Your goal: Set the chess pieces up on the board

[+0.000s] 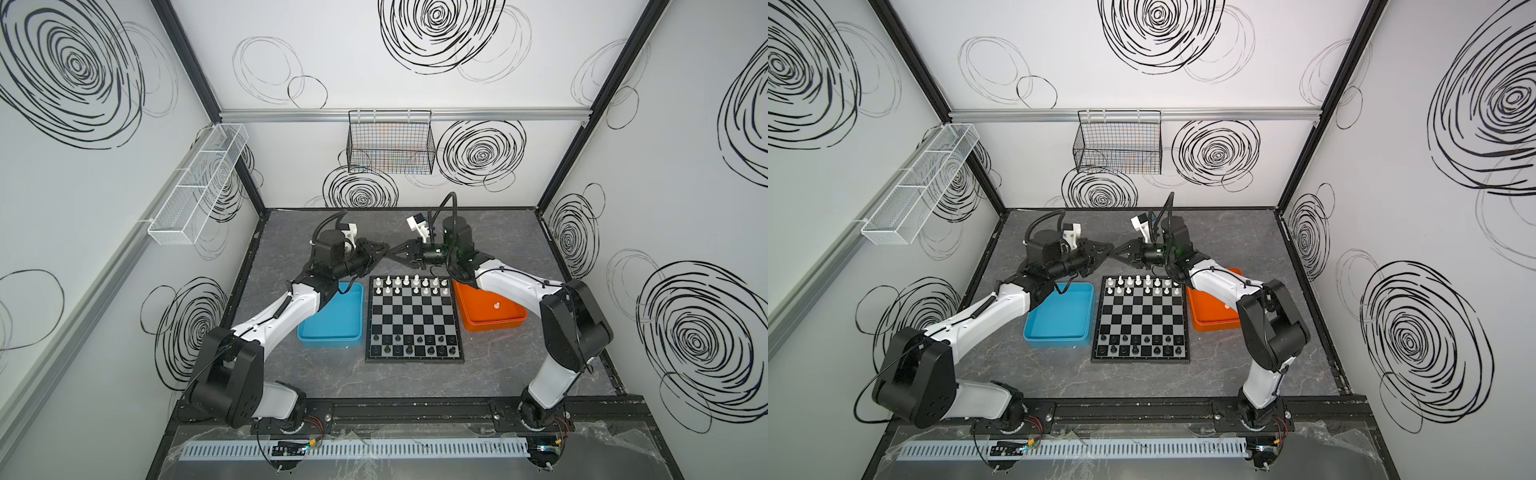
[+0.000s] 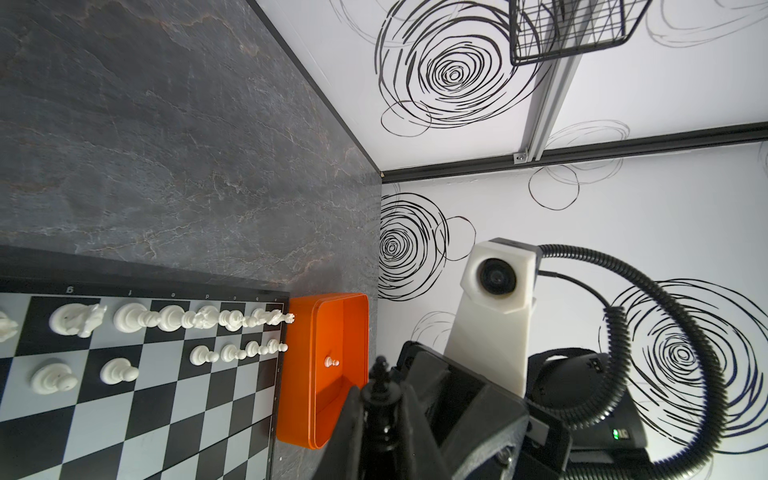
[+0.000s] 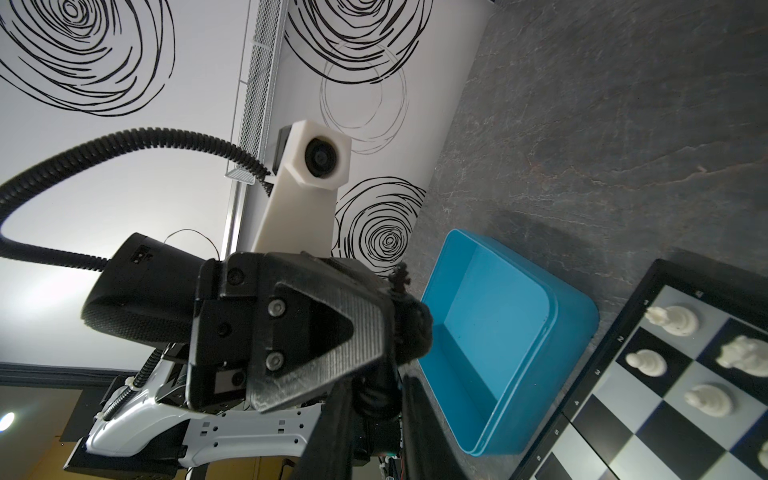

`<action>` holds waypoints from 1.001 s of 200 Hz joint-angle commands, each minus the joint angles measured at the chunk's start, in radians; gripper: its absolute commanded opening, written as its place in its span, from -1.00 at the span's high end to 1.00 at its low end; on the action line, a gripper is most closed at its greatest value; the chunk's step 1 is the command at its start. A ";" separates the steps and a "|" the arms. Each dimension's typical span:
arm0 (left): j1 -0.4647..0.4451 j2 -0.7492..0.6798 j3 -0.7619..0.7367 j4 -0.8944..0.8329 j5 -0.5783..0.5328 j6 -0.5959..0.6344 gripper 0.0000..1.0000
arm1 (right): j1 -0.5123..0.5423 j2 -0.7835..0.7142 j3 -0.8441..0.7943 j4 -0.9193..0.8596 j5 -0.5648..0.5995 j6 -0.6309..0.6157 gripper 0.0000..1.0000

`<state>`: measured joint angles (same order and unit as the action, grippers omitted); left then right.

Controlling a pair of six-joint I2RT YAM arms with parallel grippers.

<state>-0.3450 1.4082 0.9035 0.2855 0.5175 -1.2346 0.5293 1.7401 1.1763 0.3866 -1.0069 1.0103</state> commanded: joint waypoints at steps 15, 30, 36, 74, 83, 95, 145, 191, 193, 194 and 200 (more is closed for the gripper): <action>-0.002 -0.020 -0.007 0.079 0.024 -0.006 0.74 | 0.016 0.001 0.016 -0.022 -0.013 -0.004 0.64; 0.001 -0.023 -0.013 0.079 0.024 -0.006 0.63 | 0.015 -0.003 0.016 -0.029 -0.011 -0.007 0.64; 0.000 -0.023 -0.012 0.079 0.024 -0.006 0.56 | 0.014 -0.002 0.017 -0.031 -0.010 -0.010 0.64; 0.001 -0.027 -0.010 0.078 0.028 -0.005 0.32 | 0.012 -0.008 0.023 -0.061 -0.004 -0.031 0.65; 0.000 -0.026 -0.008 0.077 0.029 -0.003 0.31 | 0.012 -0.009 0.023 -0.064 -0.005 -0.033 0.64; 0.001 -0.026 -0.006 0.077 0.031 -0.003 0.27 | 0.012 -0.010 0.022 -0.066 -0.004 -0.036 0.64; 0.005 -0.028 -0.005 0.061 0.044 0.013 0.15 | 0.012 -0.022 0.025 -0.105 0.006 -0.068 0.64; 0.013 -0.029 -0.004 0.030 0.053 0.047 0.02 | 0.010 -0.040 0.031 -0.172 0.023 -0.130 0.64; 0.012 -0.029 -0.003 0.029 0.053 0.048 0.02 | 0.008 -0.040 0.031 -0.175 0.024 -0.133 0.64; 0.012 -0.029 -0.003 0.027 0.054 0.049 0.01 | 0.008 -0.040 0.031 -0.176 0.024 -0.134 0.64; 0.012 -0.029 -0.002 0.024 0.056 0.053 0.01 | 0.008 -0.043 0.032 -0.183 0.025 -0.141 0.64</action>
<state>-0.3428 1.4078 0.8936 0.2832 0.5533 -1.2140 0.5358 1.7344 1.1797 0.2710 -1.0004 0.9188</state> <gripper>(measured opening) 0.490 0.180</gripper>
